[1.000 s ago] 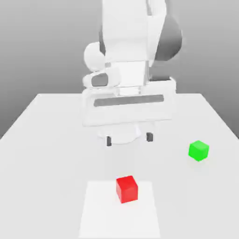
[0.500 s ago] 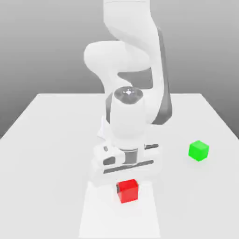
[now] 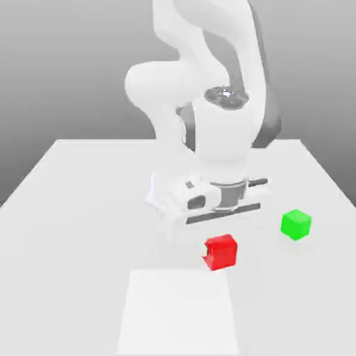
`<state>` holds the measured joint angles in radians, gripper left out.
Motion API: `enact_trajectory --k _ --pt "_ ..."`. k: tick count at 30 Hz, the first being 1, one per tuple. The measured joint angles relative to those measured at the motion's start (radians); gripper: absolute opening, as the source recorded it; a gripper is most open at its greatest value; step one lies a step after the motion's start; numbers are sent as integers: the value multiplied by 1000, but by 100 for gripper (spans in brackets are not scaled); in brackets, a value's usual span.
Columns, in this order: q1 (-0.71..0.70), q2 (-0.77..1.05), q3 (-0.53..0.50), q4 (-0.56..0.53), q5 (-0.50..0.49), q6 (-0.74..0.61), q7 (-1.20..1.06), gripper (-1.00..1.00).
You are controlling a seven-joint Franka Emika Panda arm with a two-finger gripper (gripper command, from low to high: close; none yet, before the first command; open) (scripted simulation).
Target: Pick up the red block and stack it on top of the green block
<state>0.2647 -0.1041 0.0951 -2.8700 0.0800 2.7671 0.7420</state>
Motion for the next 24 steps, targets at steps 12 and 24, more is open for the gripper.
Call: enact_trajectory --k 12,24 --pt "332 -158 341 -55 194 -91 475 -100" --pt "363 -152 455 -63 178 -52 626 -100"
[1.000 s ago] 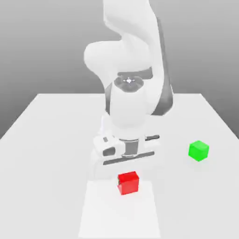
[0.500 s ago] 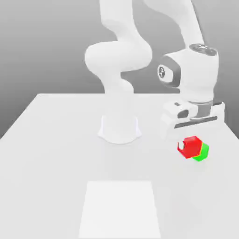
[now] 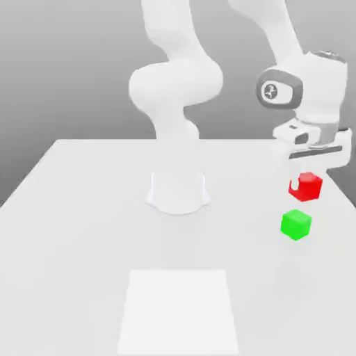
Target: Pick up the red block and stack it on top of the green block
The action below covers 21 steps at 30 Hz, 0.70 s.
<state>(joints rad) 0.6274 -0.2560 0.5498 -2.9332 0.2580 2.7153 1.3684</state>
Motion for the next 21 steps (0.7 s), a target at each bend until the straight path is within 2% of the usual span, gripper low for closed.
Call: enact_trajectory --k 21 --pt "-120 168 66 2 -200 152 135 -100"
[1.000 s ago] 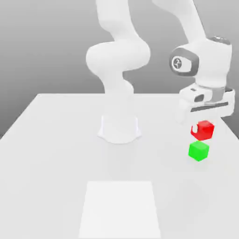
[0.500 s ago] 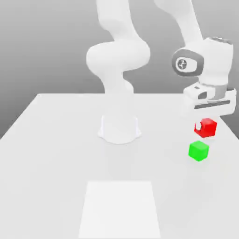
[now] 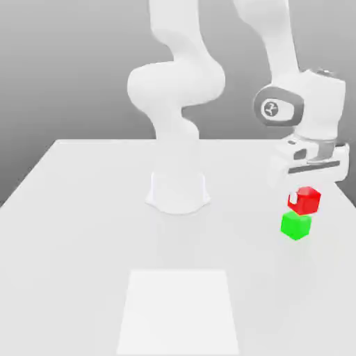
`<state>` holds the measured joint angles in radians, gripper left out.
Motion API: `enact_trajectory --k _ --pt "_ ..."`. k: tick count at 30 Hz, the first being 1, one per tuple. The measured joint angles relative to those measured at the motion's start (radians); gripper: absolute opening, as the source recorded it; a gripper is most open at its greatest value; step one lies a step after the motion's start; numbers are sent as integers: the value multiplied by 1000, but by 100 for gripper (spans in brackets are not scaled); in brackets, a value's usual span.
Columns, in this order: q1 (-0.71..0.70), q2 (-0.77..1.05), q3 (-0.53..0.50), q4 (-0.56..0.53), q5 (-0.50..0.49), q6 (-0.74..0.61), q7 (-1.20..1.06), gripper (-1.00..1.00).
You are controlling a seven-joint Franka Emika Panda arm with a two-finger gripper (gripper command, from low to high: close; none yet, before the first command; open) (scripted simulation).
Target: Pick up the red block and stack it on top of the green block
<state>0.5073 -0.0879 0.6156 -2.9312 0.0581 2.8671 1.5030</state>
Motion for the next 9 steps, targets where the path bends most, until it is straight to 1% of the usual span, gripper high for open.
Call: enact_trajectory --k 9 --pt "-33 83 0 -1 -111 64 79 -100"
